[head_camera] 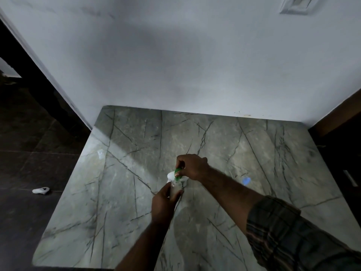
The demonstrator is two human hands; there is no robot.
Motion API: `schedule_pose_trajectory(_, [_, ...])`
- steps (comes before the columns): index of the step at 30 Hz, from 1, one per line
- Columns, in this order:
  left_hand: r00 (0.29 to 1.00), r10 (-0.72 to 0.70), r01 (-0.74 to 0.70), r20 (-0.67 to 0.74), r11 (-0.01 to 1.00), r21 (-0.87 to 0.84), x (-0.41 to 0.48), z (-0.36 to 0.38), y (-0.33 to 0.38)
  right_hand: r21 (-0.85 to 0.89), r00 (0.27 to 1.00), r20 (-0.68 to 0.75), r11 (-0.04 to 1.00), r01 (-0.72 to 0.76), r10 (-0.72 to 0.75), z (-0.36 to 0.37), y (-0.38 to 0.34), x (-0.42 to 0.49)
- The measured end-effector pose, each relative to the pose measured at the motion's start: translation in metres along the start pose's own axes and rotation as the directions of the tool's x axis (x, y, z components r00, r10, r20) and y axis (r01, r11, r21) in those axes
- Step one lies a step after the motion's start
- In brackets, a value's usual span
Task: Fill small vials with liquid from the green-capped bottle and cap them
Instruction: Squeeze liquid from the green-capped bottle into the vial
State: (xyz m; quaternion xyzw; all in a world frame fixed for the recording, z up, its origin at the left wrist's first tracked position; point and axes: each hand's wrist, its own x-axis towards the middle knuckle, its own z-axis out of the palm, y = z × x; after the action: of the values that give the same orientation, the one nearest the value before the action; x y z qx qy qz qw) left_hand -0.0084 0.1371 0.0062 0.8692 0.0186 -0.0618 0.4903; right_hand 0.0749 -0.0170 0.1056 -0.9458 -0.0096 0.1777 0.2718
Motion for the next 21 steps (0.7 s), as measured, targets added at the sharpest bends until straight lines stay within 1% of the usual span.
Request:
schedule_pose_trajectory(3, [1.0, 0.003, -0.003, -0.012, 1.0, -0.003, 0.003, -0.0011, 0.0026, -0.034, 1.0, -0.011, 0.999, 0.012, -0.013, -0.0038, -0.0019, 0.0032])
schedule_pose_trajectory(7, [1.0, -0.019, 0.019, 0.014, 0.999, -0.037, 0.0023, -0.0002, -0.0008, 0.002, 1.0, -0.001, 1.0, 0.008, -0.008, 0.0037, 0.0052, 0.0022])
schedule_pose_trajectory(12, [1.0, -0.014, 0.014, 0.003, 0.999, -0.043, 0.0017, -0.0012, 0.0023, -0.009, 1.0, 0.026, 1.0, 0.004, -0.004, -0.0028, 0.0012, 0.0041])
schedule_pose_trajectory(15, [1.0, -0.014, 0.014, 0.0, 0.999, -0.044, 0.0004, -0.0021, 0.0036, -0.034, 1.0, 0.009, 0.999, 0.014, -0.013, -0.0046, -0.0008, 0.0047])
schedule_pose_trajectory(21, [0.999, -0.042, 0.043, 0.012, 0.998, -0.056, -0.0002, 0.0002, 0.0032, 0.0, 0.999, 0.031, 1.0, 0.012, -0.012, -0.0003, 0.0039, 0.0026])
